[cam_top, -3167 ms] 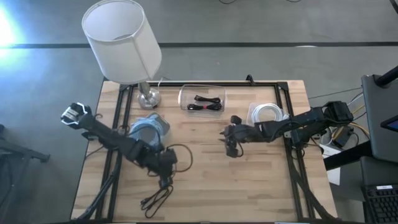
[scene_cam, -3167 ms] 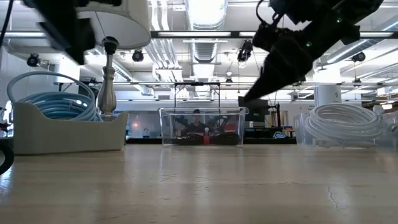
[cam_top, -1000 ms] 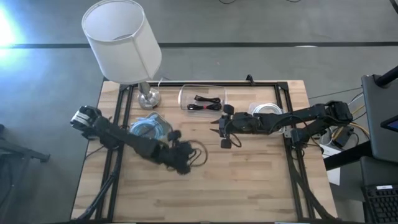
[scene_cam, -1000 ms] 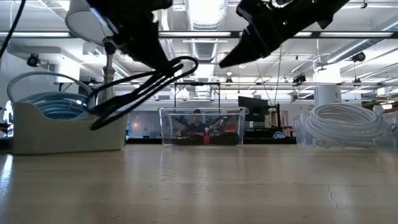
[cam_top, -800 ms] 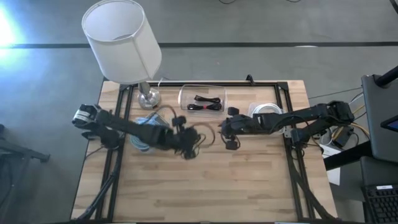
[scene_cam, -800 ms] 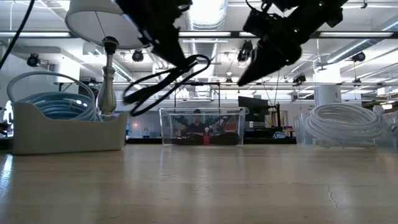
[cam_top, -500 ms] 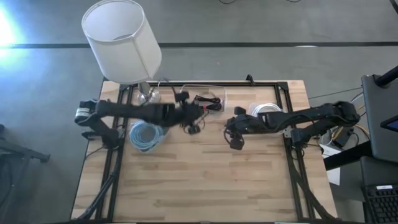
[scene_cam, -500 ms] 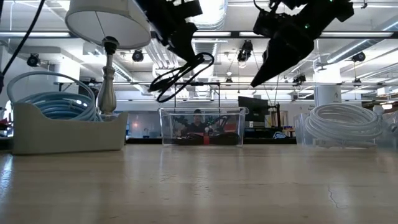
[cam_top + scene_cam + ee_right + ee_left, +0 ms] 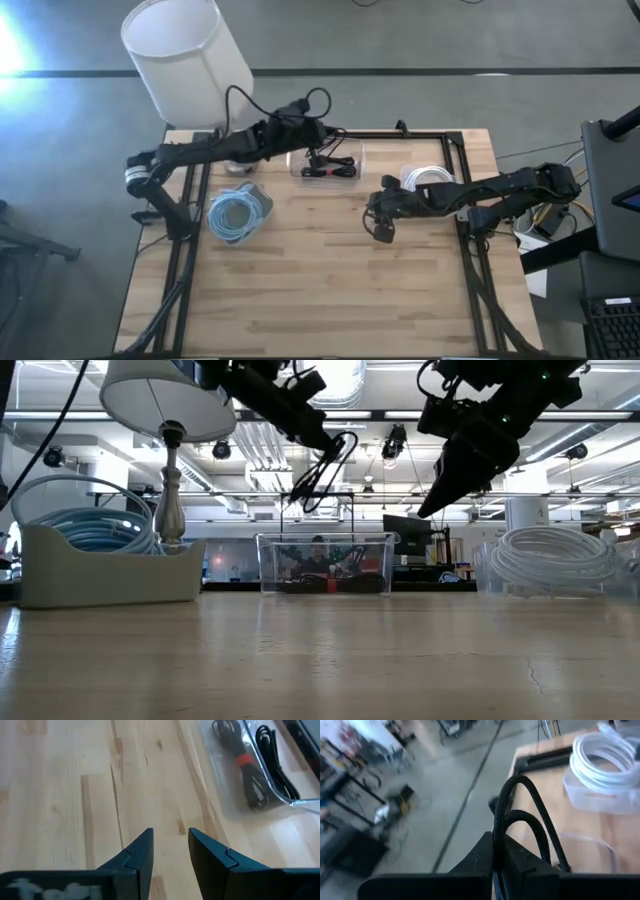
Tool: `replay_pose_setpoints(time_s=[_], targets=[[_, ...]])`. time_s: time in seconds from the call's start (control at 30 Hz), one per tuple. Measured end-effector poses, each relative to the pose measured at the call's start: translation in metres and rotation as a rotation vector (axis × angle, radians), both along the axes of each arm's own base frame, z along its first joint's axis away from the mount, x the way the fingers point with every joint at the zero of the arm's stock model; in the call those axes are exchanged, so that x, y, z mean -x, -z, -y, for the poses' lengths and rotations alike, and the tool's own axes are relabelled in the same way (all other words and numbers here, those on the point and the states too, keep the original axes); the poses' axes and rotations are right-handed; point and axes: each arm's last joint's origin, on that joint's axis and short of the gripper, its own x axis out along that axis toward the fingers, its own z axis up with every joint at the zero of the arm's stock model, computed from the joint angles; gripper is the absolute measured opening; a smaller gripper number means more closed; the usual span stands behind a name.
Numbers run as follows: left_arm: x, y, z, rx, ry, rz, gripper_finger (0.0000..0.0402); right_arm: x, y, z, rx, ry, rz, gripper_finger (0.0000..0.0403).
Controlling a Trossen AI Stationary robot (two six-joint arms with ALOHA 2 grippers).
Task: Pick & Place USB Port
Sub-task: Put the black USB cable into the left transparent bin
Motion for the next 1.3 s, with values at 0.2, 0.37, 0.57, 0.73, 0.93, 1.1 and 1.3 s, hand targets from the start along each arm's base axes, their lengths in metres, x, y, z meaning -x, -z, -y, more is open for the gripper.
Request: replay_pose_setpoints(time_s=[0.2, 0.37, 0.57, 0.73, 0.93, 1.1, 1.3], targets=[[-0.014, 0.025, -0.017, -0.020, -0.003, -0.035, 0.0018, -0.001, -0.001, 0.000, 0.013, -0.017, 0.009, 0.0125], [-0.034, 0.061, -0.022, 0.000, -0.007, -0.099, 0.0018, -0.001, -0.001, 0.000, 0.013, -0.017, 0.009, 0.0120], [-0.051, 0.091, -0.032, -0.038, -0.068, -0.133, 0.0018, -0.001, -0.001, 0.000, 0.015, -0.020, 0.008, 0.0117], [-0.058, 0.112, -0.034, -0.014, -0.062, -0.183, 0.0021, 0.000, 0.001, 0.000, 0.016, -0.021, 0.003, 0.0123], [-0.060, 0.124, -0.035, -0.004, -0.067, -0.230, 0.0049, 0.001, 0.003, 0.000, 0.016, -0.021, -0.004, 0.0124], [-0.059, 0.118, -0.033, 0.000, -0.092, -0.200, 0.0082, 0.001, 0.003, 0.000, 0.016, -0.021, -0.004, 0.0119], [-0.059, 0.101, -0.025, -0.020, -0.091, -0.160, 0.0121, 0.001, 0.003, 0.000, 0.015, -0.019, -0.002, 0.0123]])
